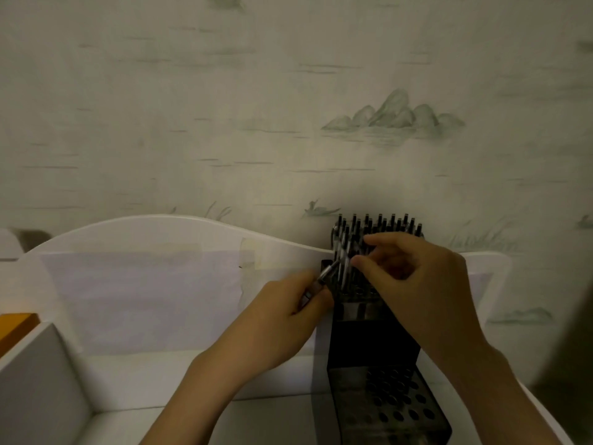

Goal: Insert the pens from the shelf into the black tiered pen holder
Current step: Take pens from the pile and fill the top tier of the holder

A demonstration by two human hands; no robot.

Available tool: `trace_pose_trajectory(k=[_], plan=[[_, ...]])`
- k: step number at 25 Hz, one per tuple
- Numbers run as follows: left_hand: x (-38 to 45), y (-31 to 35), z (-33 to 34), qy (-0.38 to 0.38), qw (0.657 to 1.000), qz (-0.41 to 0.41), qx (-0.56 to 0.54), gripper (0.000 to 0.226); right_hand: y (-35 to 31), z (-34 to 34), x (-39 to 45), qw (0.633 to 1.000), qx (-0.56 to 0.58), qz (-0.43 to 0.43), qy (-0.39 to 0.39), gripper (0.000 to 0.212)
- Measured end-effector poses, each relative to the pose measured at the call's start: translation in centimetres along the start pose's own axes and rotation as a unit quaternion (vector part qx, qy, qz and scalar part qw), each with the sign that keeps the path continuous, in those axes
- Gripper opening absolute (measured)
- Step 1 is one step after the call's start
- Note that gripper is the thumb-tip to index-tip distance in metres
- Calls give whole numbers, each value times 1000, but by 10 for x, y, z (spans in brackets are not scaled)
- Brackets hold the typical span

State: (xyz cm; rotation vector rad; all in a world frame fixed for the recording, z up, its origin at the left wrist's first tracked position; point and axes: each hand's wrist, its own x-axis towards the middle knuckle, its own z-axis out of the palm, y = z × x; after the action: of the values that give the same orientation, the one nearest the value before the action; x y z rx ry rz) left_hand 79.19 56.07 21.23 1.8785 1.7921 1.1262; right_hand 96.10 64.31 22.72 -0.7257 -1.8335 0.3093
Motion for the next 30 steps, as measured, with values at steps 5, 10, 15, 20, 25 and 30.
trace_pose_trajectory(k=[5, 10, 15, 20, 25, 30], plan=[[-2, 15, 5, -52, 998, 14, -37, 26, -7, -3, -21, 978, 140, 43, -151, 22], [1, 16, 8, -42, 999, 23, -25, 17, -12, -18, -10, 950, 284, 98, -83, 16], [-4, 7, -3, 65, 988, 40, 137, 28, -13, -44, 14, 965, 246, 80, 46, 11], [-7, 1, -2, 95, 970, 70, 214, 51, -4, -36, 16, 996, 63, 25, 49, 12], [-10, -4, 0, 98, 969, 69, 215, 52, 3, -22, 21, 999, 8, 15, 37, 13], [-14, -5, 4, 90, 972, 59, 207, 54, 16, -6, 16, 997, -15, 60, -50, 10]])
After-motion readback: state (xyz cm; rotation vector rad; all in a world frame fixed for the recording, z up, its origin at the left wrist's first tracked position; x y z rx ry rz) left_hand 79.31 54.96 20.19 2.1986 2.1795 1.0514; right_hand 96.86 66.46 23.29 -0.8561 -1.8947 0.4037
